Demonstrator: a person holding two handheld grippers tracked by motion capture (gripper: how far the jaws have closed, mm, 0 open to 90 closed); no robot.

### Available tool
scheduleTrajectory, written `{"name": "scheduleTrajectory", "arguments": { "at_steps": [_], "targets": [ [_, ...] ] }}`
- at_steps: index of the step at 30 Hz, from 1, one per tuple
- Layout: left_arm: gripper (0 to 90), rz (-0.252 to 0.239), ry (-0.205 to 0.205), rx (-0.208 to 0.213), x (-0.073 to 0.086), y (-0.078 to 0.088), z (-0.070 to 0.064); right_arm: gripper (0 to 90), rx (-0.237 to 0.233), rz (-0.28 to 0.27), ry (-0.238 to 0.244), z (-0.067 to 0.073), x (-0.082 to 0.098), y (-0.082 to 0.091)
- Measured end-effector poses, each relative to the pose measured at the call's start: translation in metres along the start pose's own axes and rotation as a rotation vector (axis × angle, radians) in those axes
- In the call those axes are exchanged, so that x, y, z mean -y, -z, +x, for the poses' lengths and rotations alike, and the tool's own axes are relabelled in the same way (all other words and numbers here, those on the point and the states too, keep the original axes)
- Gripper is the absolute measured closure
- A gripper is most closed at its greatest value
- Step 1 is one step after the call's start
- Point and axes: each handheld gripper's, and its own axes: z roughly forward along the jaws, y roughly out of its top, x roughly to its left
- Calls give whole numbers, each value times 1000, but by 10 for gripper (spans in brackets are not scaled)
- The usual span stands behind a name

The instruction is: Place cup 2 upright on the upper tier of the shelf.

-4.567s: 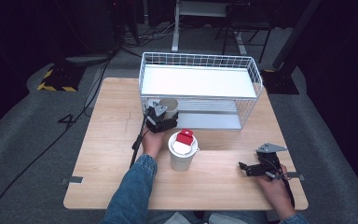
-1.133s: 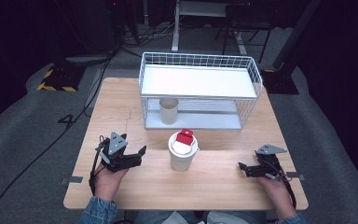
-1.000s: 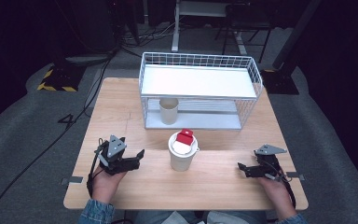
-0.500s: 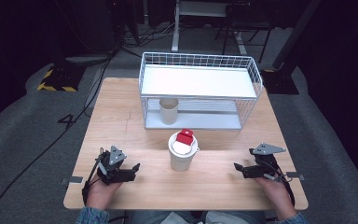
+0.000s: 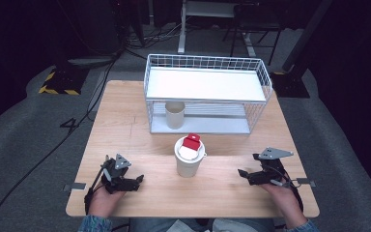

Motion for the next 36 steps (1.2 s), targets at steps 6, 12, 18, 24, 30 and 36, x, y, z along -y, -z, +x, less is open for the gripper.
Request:
{"name": "scheduleTrajectory", "arguments": {
  "at_steps": [6,12,18,24,30,36],
  "targets": [
    [68,-16,8,-11,2,-2,1,74,-10,-10,3,3,-3,2],
    [64,-11,1,2,2,-2,2,74,-20,-15,6,5,-5,4],
    [64,-12,-10,18,0,-3,3,74,-45,-30,24,12,-13,8],
    [63,-12,-3,8,0,-4,3,72,-75,-44,56,23,-29,7],
    [64,-17,1,-1,0,-3,2,46,-101,-44,97,34,-46,0],
    [65,-15,9,-6,1,-3,1,8,-170,-63,123,46,-59,-15]
  ]
}}
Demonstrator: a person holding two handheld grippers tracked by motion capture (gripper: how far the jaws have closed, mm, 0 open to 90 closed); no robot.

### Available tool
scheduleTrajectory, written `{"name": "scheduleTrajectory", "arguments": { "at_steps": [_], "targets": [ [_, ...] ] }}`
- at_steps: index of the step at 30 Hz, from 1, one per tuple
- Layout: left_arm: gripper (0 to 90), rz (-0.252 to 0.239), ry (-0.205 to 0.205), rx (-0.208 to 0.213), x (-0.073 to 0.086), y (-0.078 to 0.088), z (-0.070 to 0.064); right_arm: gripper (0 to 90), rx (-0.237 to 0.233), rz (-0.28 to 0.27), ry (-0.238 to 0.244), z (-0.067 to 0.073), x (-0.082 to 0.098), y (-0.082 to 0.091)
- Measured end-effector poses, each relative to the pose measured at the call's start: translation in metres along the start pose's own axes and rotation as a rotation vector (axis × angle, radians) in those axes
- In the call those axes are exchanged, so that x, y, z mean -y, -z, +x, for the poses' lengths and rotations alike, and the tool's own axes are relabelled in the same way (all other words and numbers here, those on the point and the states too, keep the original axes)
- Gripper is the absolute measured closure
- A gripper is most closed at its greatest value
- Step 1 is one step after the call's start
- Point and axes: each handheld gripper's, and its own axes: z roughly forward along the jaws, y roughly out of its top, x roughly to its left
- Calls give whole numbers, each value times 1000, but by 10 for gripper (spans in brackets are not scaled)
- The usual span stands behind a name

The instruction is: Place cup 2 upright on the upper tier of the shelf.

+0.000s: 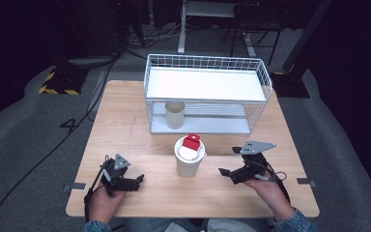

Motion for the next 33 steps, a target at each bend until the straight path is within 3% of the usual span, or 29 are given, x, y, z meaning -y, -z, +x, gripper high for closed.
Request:
{"name": "scheduleTrajectory", "arguments": {
  "at_steps": [14,22,33],
  "targets": [
    [65,0,4,-1,0,0,0,0,-106,-59,72,17,-25,-31],
    [64,-2,0,-1,-1,-1,0,0,-156,-62,79,23,-28,-51],
    [64,2,4,0,-2,-1,1,0,-162,-103,81,35,-30,-73]
  ]
}}
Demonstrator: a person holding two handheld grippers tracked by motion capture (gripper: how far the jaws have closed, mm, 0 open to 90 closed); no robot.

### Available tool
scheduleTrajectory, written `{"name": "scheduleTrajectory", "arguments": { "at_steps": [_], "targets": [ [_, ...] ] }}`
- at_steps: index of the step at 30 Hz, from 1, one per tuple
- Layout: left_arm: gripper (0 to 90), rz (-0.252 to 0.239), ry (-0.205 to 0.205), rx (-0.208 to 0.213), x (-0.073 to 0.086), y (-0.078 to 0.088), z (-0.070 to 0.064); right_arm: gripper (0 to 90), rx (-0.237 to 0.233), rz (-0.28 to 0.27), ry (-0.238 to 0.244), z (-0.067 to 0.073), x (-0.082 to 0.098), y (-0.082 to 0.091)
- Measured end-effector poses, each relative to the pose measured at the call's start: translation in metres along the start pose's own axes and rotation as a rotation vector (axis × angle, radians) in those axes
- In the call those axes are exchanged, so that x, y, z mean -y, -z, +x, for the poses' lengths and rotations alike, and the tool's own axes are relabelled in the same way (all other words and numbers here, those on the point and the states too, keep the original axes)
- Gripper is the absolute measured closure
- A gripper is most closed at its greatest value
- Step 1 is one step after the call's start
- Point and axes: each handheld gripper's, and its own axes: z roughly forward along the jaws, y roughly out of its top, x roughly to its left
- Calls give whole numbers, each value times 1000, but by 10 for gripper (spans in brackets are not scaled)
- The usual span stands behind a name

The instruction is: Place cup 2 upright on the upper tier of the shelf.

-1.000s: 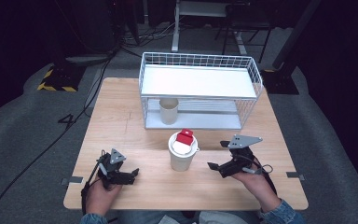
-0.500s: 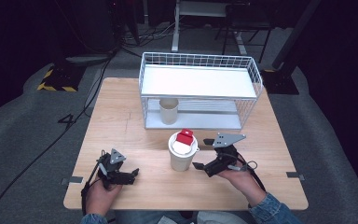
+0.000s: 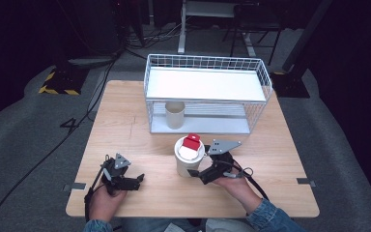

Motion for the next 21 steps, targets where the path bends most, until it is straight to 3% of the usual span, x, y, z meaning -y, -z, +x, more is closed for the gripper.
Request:
{"name": "scheduleTrajectory", "arguments": {
  "at_steps": [21],
  "targets": [
    [64,1,0,0,0,0,0,0,34,-66,-53,6,7,-31]
  ]
}}
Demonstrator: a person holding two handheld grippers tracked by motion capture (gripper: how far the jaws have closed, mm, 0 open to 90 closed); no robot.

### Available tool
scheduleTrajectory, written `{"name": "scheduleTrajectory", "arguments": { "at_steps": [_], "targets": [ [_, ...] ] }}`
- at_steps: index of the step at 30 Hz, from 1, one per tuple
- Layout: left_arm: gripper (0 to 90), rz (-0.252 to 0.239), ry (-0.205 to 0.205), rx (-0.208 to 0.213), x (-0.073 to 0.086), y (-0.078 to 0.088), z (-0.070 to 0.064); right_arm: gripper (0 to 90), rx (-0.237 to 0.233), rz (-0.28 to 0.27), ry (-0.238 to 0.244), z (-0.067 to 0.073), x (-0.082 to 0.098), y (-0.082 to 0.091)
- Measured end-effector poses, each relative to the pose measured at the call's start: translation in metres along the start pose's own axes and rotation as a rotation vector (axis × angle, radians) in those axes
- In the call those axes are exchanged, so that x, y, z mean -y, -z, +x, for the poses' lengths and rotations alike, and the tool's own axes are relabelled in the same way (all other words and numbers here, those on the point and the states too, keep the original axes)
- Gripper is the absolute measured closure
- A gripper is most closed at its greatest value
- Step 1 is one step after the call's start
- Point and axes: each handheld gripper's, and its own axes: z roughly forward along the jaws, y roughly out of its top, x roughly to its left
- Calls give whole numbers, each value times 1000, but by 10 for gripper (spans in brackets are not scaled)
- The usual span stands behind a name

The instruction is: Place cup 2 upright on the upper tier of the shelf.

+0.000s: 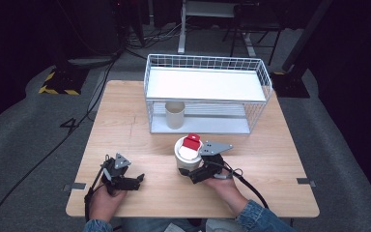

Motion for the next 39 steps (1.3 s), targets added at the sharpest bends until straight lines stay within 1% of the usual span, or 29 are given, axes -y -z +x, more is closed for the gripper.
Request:
{"name": "scheduleTrajectory", "arguments": {
  "at_steps": [3,6,10,12,30,33,35,39],
  "targets": [
    [64,-1,0,0,0,0,0,5,16,-12,4,1,1,-1],
    [64,-1,0,0,0,0,0,62,27,-17,2,2,2,-1],
    [64,-1,0,0,0,0,0,94,57,-25,14,5,3,-1],
    [64,-1,0,0,0,0,0,97,62,-28,19,5,4,0],
    [63,0,0,1,0,0,0,104,65,-11,40,6,1,0],
    [64,-1,0,1,0,0,0,104,70,-10,57,7,1,0],
    [64,-1,0,1,0,0,0,104,83,-10,78,7,0,1],
    [64,-1,0,1,0,0,0,105,74,-20,65,5,-2,4]
  ]
}}
